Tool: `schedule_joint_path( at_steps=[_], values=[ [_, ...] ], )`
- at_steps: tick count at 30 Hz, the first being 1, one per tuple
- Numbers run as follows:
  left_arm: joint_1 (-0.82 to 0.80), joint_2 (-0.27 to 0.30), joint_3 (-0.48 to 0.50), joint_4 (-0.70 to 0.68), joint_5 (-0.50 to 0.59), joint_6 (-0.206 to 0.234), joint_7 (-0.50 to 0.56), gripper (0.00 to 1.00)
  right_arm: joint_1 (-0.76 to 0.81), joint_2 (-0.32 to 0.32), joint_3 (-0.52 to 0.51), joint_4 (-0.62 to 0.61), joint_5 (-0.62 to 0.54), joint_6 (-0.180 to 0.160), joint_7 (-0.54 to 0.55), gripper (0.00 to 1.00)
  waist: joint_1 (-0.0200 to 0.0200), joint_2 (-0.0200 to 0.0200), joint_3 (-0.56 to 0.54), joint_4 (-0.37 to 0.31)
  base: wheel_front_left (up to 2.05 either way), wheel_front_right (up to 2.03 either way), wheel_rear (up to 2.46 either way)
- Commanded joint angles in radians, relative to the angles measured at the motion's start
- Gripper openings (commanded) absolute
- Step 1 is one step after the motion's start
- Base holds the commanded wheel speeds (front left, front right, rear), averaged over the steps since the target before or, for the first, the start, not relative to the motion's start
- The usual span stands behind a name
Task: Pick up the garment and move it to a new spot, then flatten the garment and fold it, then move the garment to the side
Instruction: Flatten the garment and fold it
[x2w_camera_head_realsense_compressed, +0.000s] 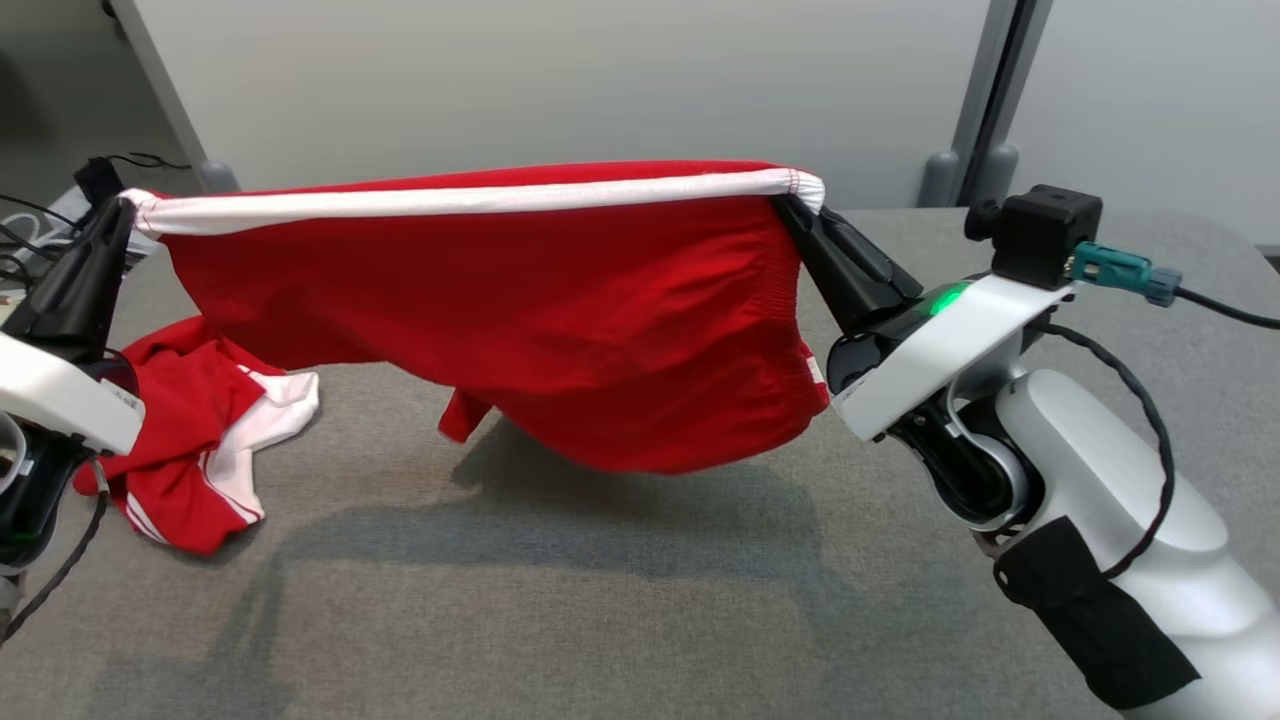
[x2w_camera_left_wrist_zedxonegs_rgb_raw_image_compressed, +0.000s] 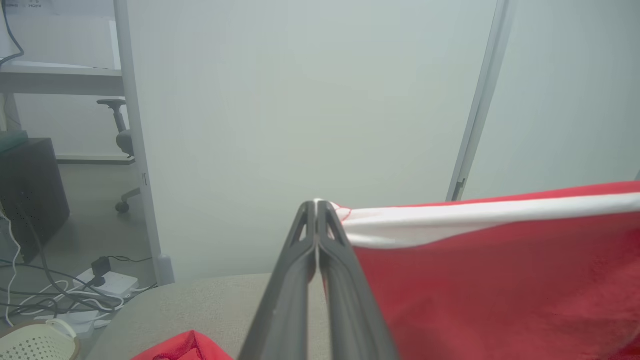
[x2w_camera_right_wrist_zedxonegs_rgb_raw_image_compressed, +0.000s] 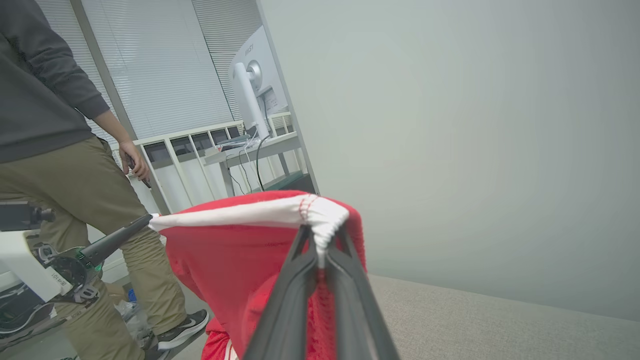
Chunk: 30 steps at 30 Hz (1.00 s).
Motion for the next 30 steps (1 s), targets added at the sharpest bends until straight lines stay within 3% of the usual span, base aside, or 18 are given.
schedule_joint_path(
  at_steps=[1, 7, 11, 15, 18, 22, 23, 25, 30],
  values=[
    [-0.057, 0.063, 0.041, -0.002, 0.002, 0.001, 0.003, 0.00, -0.009, -0.012, -0.005, -0.030, 0.015, 0.001, -0.002, 0.00, 0.0000, 0.0000, -0.020, 0.018, 0.00, 0.00, 0.00],
    [0.005, 0.057, -0.002, 0.036, -0.010, 0.009, 0.064, 0.00, 0.084, -0.047, 0.044, -0.015, 0.064, 0.001, 0.096, 0.00, 0.0000, 0.0000, -0.013, 0.020, 0.00, 0.00, 0.00],
    [0.132, 0.005, -0.057, 0.045, -0.117, 0.003, 0.173, 0.00, 0.158, -0.052, 0.097, 0.018, 0.121, 0.001, 0.268, 0.00, 0.0000, 0.0000, 0.025, 0.011, 0.00, 0.00, 0.00],
    [0.239, 0.000, -0.139, -0.016, -0.220, 0.001, 0.305, 0.00, 0.206, -0.013, 0.119, 0.032, 0.175, 0.001, 0.485, 0.00, 0.0000, 0.0000, 0.111, -0.007, 0.00, 0.00, 0.00],
    [0.275, 0.045, -0.194, -0.114, -0.332, 0.001, 0.462, 0.00, 0.212, 0.046, 0.100, 0.062, 0.161, 0.001, 0.626, 0.00, 0.0000, 0.0000, 0.197, -0.024, 0.00, 0.00, 0.00],
    [0.225, 0.141, -0.214, -0.277, -0.464, 0.001, 0.651, 0.00, 0.131, 0.133, 0.012, 0.143, 0.060, 0.001, 0.758, 0.00, 0.0000, 0.0000, 0.328, -0.050, 0.00, 0.00, 0.00],
    [0.197, 0.166, -0.199, -0.299, -0.498, 0.001, 0.690, 0.00, 0.082, 0.143, -0.029, 0.148, 0.031, 0.001, 0.742, 0.00, 0.0000, 0.0000, 0.359, -0.057, 0.00, 0.00, 0.00],
    [0.080, 0.205, -0.104, -0.317, -0.506, 0.001, 0.650, 0.00, -0.050, 0.148, -0.108, 0.114, -0.005, 0.001, 0.602, 0.00, 0.0000, 0.0000, 0.419, -0.069, 0.00, 0.00, 0.00],
    [-0.316, 0.240, 0.224, -0.360, -0.404, 0.001, 0.228, 0.00, -0.434, 0.149, -0.304, 0.184, -0.141, 0.001, 0.068, 0.00, 0.0000, 0.0000, 0.503, -0.094, 0.00, 0.00, 0.00]
  ],
)
